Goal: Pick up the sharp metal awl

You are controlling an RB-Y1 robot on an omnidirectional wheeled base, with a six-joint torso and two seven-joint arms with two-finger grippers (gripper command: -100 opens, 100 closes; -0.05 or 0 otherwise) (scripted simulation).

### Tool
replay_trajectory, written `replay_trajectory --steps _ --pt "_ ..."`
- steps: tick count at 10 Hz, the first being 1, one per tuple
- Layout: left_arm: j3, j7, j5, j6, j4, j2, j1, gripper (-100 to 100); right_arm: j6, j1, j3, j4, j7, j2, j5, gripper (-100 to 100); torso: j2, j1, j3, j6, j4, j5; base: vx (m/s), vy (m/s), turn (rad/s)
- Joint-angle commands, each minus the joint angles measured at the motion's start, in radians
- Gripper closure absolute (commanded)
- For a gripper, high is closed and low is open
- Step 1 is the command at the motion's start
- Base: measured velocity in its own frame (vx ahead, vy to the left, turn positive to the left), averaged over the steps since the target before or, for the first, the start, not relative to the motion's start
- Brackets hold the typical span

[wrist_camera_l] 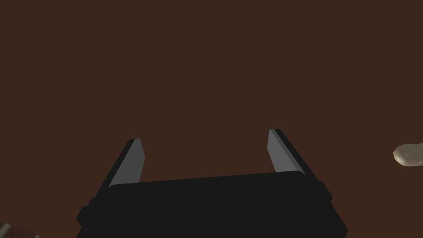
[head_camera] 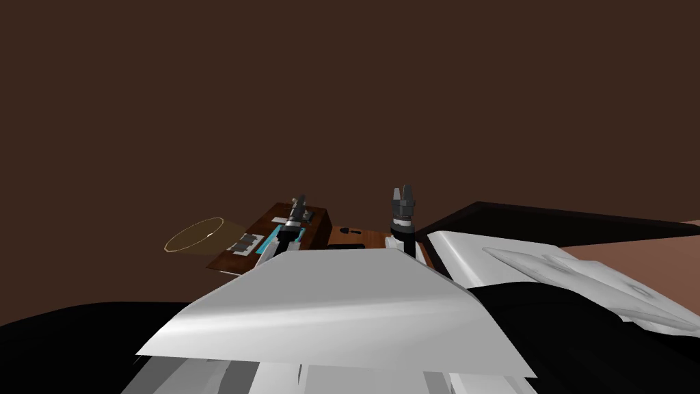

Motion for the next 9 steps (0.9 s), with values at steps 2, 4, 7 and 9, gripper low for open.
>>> replay_trajectory --steps 2,4,7,9 --pt "0.004 0.008 -0.084 0.064 0.084 0.024 0.002 -100 0.0 0.0 0.0 0.0 0.0 0.0 0.0 0 0.0 0.001 0.0 0.0 0.0 0.0 -0.02 0.038 -0.053" --pt "0.004 0.007 -0.135 0.084 0.124 0.027 0.001 -100 0.0 0.0 0.0 0.0 0.0 0.0 0.0 0 0.0 0.001 0.0 0.0 0.0 0.0 -0.008 0.024 -0.023" --pt "0.004 0.005 -0.208 0.125 0.198 0.03 -0.001 -100 0.0 0.0 0.0 0.0 0.0 0.0 0.0 0 -0.001 -0.001 0.0 0.0 0.0 0.0 0.0 0.014 -0.03" --pt "0.005 0.003 -0.256 0.145 0.246 0.031 -0.004 -100 0.0 0.0 0.0 0.0 0.0 0.0 0.0 0 -0.001 0.0 -0.001 0.0 0.0 0.0 0.005 0.014 -0.027"
